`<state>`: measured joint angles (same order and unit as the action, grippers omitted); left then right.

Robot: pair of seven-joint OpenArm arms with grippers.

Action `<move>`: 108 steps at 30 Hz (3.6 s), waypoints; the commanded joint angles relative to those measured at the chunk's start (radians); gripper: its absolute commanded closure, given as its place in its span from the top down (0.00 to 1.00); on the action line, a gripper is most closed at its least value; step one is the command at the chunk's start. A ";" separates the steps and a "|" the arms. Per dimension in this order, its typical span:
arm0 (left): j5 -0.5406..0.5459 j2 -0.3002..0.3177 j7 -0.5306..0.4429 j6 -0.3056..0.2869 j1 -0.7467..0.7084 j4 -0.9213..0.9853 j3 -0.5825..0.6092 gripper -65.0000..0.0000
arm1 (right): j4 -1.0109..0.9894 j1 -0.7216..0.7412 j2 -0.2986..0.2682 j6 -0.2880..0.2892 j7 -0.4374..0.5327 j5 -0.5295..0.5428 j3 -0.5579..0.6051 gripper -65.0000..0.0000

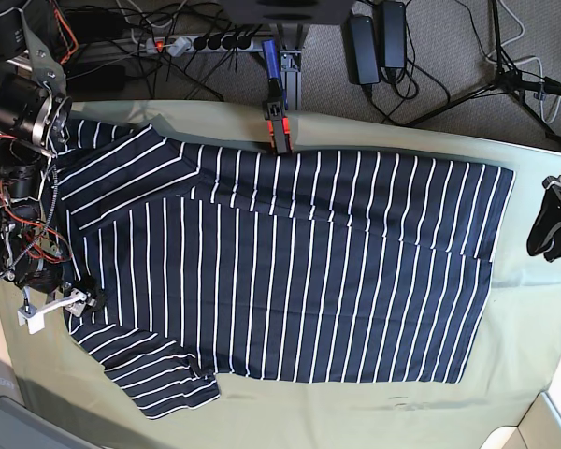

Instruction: Fold the T-shirt properly

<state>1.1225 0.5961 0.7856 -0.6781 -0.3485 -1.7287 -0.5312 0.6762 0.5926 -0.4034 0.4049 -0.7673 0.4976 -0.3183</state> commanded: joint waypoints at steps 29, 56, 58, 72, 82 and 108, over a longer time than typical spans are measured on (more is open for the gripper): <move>-0.160 0.022 -0.132 0.066 0.126 0.003 0.050 0.43 | 0.061 0.022 -0.012 0.060 -0.042 -0.011 0.002 0.00; -0.383 -0.132 -0.296 0.191 0.964 1.185 0.497 0.43 | 0.061 -0.014 -0.012 0.061 -0.045 -0.011 0.002 0.00; -0.392 -0.138 -0.296 0.190 0.961 1.187 0.497 0.43 | 0.061 -0.017 -0.012 0.061 -0.045 -0.012 0.002 0.00; -0.372 -0.175 -0.269 0.153 0.958 1.187 0.497 0.43 | 0.061 -0.017 -0.012 0.063 -0.045 -0.008 0.002 0.00; -0.372 -0.210 -0.245 0.150 0.960 1.187 0.497 0.42 | 0.061 -0.017 -0.012 0.063 -0.045 -0.008 0.002 0.00; 0.048 -0.080 0.103 -0.020 0.873 1.080 0.497 0.00 | 0.062 -0.026 -0.101 0.102 -0.229 0.179 0.002 0.00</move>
<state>1.1473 0.4942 0.8974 -0.6678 0.4931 -0.6331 -0.0311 0.7204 0.5423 -0.4831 0.4152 -1.0000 0.6640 -0.3145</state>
